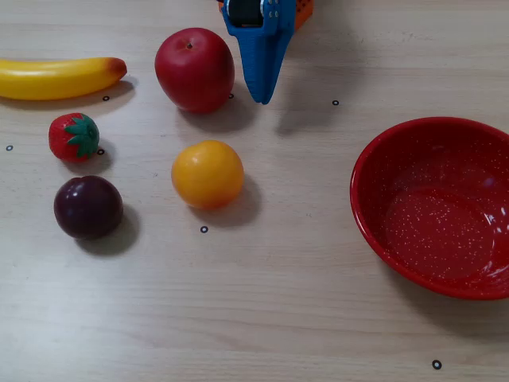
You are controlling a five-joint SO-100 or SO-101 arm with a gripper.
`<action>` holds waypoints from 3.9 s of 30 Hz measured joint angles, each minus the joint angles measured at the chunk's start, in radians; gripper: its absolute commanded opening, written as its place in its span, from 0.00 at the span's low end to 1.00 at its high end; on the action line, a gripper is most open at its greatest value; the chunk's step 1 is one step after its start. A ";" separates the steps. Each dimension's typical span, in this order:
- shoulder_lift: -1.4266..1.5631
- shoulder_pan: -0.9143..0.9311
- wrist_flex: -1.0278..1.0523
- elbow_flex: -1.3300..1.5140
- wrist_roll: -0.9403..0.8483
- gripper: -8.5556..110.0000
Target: Put the banana in the red bowl.
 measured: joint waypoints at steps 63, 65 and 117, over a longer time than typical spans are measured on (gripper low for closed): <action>-1.871 -1.111 0.489 -1.862 0.942 0.13; -1.888 -1.160 0.479 -1.862 0.988 0.15; -2.253 -1.186 0.279 -1.861 1.603 0.21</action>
